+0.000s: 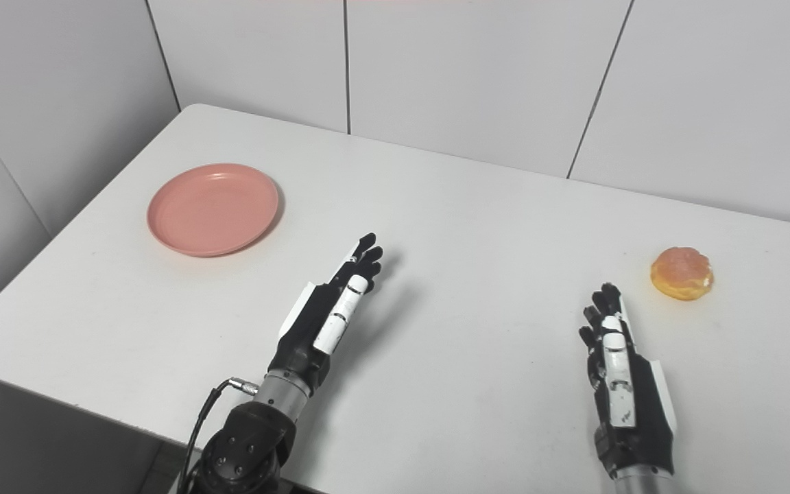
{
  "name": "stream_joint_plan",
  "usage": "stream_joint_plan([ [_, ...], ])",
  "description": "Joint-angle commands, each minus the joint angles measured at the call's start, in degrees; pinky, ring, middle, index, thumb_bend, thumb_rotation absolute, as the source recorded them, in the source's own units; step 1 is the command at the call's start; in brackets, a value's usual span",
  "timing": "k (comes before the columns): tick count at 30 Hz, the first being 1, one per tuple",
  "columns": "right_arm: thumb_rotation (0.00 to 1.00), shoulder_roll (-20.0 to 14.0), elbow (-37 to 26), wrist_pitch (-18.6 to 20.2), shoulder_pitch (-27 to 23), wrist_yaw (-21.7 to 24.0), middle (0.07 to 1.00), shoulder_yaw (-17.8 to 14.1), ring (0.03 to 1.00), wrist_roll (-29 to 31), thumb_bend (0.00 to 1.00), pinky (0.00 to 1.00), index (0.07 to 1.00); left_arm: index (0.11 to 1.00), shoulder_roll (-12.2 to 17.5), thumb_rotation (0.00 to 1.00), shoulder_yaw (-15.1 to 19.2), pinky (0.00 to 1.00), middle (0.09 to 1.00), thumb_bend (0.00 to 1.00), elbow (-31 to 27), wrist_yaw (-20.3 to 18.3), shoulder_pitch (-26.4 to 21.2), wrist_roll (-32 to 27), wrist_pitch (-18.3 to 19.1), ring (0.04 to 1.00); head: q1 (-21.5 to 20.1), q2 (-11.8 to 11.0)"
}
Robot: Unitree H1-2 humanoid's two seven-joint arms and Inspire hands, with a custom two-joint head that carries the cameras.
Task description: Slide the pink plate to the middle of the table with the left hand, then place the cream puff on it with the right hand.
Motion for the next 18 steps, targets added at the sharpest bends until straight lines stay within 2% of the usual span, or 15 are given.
stream_joint_plan([
  [1,1.0,0.3,-0.6,-2.8,-1.2,0.2,1.0,-0.1,1.0,0.6,0.15,1.0,1.0,0.967,1.4,1.0,0.5,0.99,0.973,0.51,-2.6,-0.8,-1.0,-0.9,-0.6,0.973,0.1,0.1],
  [8,1.0,0.4,-0.8,-2.4,-1.1,0.0,1.0,-0.1,0.996,0.2,0.15,1.0,1.0,0.96,1.5,1.0,2.5,0.94,0.972,0.5,-4.4,-1.1,-1.9,-2.3,-1.7,0.952,0.2,0.0],
  [12,1.0,0.5,-0.5,-2.9,-1.1,0.1,1.0,-0.1,0.998,0.5,0.15,1.0,1.0,0.957,1.9,1.0,4.0,0.94,0.969,0.5,-6.2,-0.8,-3.0,-2.8,-0.9,0.943,0.4,-0.2],
  [16,1.0,0.3,-0.2,-3.1,-1.1,0.3,1.0,-0.2,1.0,0.6,0.15,1.0,1.0,0.969,2.5,1.0,6.1,0.94,0.98,0.47,-8.0,-1.3,-4.8,-5.8,0.0,0.952,0.6,-0.2],
  [18,1.0,0.1,0.1,-3.6,-1.2,0.6,1.0,-0.2,1.0,0.7,0.14,1.0,1.0,0.964,3.2,1.0,7.0,0.93,0.97,0.48,-8.8,-0.8,-5.9,-5.1,0.9,0.941,0.7,-0.3],
])
